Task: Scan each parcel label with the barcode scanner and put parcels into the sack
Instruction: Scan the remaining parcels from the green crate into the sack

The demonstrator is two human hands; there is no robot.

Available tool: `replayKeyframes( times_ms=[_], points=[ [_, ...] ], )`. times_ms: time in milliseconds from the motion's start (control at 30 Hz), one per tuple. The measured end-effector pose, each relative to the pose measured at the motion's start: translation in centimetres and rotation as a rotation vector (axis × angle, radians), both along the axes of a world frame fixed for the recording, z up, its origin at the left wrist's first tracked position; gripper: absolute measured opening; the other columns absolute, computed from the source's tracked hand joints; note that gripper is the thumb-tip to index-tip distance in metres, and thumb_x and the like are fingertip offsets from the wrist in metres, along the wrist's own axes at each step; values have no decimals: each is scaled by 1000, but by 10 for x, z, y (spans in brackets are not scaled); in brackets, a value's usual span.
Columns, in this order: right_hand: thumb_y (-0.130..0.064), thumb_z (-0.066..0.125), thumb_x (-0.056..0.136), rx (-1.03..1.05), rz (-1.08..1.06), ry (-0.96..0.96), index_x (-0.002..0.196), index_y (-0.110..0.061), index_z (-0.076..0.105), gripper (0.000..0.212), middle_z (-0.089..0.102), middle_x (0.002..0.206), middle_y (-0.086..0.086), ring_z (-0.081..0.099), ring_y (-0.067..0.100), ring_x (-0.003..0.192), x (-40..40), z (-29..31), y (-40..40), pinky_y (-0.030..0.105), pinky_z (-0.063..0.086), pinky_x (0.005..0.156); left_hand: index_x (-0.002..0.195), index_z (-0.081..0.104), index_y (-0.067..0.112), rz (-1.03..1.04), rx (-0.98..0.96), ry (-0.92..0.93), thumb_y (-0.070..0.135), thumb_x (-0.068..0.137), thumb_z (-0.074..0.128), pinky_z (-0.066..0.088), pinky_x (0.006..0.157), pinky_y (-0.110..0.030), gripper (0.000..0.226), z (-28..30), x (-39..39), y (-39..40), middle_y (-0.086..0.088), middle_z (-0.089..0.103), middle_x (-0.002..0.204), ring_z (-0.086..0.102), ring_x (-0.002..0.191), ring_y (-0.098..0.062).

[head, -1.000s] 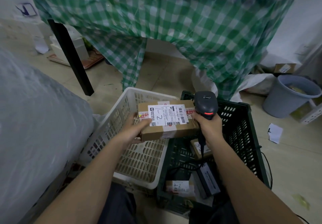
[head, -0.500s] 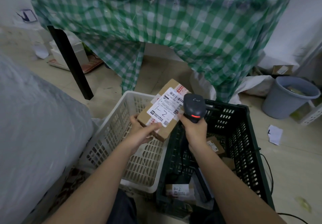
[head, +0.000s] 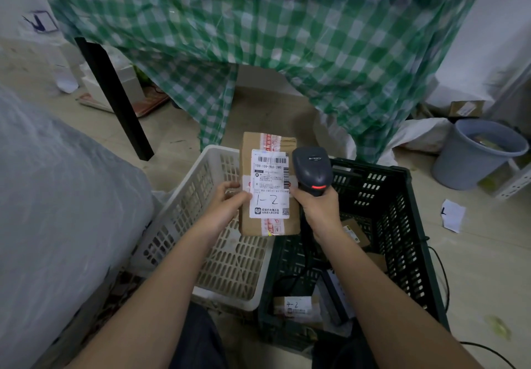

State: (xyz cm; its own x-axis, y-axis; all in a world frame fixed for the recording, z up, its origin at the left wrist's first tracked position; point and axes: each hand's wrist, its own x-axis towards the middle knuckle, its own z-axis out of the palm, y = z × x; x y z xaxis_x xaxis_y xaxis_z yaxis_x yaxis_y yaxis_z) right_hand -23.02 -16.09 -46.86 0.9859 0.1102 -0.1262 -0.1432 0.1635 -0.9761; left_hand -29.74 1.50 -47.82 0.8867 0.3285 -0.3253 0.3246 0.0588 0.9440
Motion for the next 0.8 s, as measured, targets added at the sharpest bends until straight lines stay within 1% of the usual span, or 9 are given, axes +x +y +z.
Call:
replayKeyframes(
  times_ms=[67,133,233,300,400,500,567,700,800],
  points=[
    [0,75,80,-25,19,-25,97,-18,66,27,72,94,1,68,18,91,1,-2,1,37,56,85,118,48,24,9,-27,22,36,70,69,45,96,-45,53,-2,0,2,-6,61,121,61,107,-24],
    [-3,76,80,-48,35,-38,105,-15,66,29,72,99,4,69,19,96,2,-3,0,36,56,86,112,48,23,42,-106,5,37,79,73,48,90,-41,44,-4,-1,3,-7,64,118,63,99,-23],
    [-2,76,80,-106,67,-72,103,-17,66,29,72,97,1,68,18,96,2,-4,-2,36,55,86,128,38,26,44,-73,3,43,84,69,52,94,-42,57,-6,-1,6,-5,64,120,66,102,-25],
    [-2,75,81,-134,110,-87,96,-23,65,28,72,93,-3,68,15,93,2,-3,-1,36,54,86,137,39,19,5,-69,23,37,87,68,55,87,-39,60,-7,-2,8,-6,65,120,67,101,-25],
    [-8,77,80,-182,110,-82,97,-22,65,25,71,92,-5,67,10,89,2,-3,-1,30,54,81,136,43,17,-5,-70,25,29,87,69,56,86,-39,57,-8,-3,9,-7,65,119,67,102,-24],
    [-17,78,79,-268,27,-108,102,-14,68,25,70,86,-3,65,10,82,4,-3,-5,18,50,69,123,45,23,94,-60,-8,28,86,69,53,94,-44,44,-9,-1,11,-3,64,117,65,105,-23],
    [-21,78,80,-368,58,-128,95,-16,67,19,67,79,-5,63,8,76,5,-3,-6,13,48,63,120,44,27,165,-63,-35,25,87,68,54,90,-40,40,-10,0,13,0,63,114,64,104,-21],
    [-33,80,75,-517,292,-96,86,-20,70,19,70,77,-3,68,16,79,0,-10,-4,43,58,82,123,51,26,185,-28,-66,25,88,67,55,82,-33,39,-15,2,15,4,65,110,65,100,-16],
    [-35,78,77,-611,400,-153,82,-19,71,18,70,72,-1,68,18,74,-7,-11,-3,40,56,78,116,56,33,164,-1,-67,29,86,70,54,91,-39,33,-17,4,13,2,66,114,65,103,-17]
  ],
)
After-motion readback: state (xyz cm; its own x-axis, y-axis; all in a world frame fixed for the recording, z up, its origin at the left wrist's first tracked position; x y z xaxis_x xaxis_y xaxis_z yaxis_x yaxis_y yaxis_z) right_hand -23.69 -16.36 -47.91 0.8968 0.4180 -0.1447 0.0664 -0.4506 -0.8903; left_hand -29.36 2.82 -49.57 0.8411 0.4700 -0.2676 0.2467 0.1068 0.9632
